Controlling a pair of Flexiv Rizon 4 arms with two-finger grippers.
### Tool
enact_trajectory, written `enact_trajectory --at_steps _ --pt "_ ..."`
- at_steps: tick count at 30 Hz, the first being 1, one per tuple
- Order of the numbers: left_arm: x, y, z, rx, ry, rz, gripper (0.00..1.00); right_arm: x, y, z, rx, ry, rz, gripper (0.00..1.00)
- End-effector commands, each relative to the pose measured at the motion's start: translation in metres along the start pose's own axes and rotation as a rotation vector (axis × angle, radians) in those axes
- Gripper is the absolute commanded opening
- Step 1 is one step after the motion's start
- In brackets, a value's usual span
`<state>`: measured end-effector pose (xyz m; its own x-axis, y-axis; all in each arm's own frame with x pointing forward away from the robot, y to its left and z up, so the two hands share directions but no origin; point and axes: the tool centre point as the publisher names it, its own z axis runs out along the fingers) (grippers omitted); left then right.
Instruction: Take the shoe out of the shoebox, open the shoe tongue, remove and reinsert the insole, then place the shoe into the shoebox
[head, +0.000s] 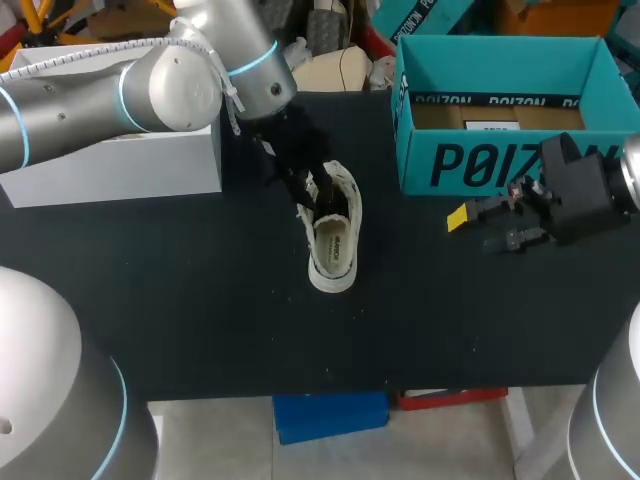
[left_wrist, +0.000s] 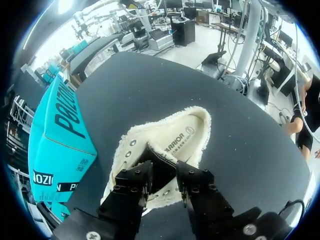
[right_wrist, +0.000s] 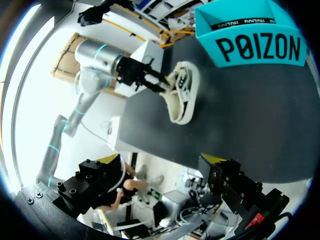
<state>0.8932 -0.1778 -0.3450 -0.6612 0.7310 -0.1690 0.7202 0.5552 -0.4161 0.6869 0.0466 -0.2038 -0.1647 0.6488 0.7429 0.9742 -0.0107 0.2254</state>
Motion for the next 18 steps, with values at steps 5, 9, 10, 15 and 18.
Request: enact_trajectory --at_steps 5,9,10,15,18 --pt "0.036 -0.011 -0.044 -0.067 -0.055 -0.220 1.00 0.000 0.000 0.000 0.001 -0.002 0.001 1.00" --pt "0.055 -0.008 -0.053 -0.070 -0.100 -0.348 1.00 0.000 0.000 0.000 0.001 -0.002 0.001 1.00" --pt "0.060 -0.007 -0.055 -0.053 -0.118 -0.387 1.00 0.000 0.000 0.000 0.001 -0.002 0.001 1.00" --pt "0.078 0.002 -0.065 -0.016 -0.224 -0.486 1.00 0.000 0.000 0.000 0.001 -0.002 0.001 1.00" --pt "0.081 0.003 -0.066 -0.002 -0.249 -0.497 1.00 0.000 0.000 0.000 0.001 -0.002 0.001 1.00"
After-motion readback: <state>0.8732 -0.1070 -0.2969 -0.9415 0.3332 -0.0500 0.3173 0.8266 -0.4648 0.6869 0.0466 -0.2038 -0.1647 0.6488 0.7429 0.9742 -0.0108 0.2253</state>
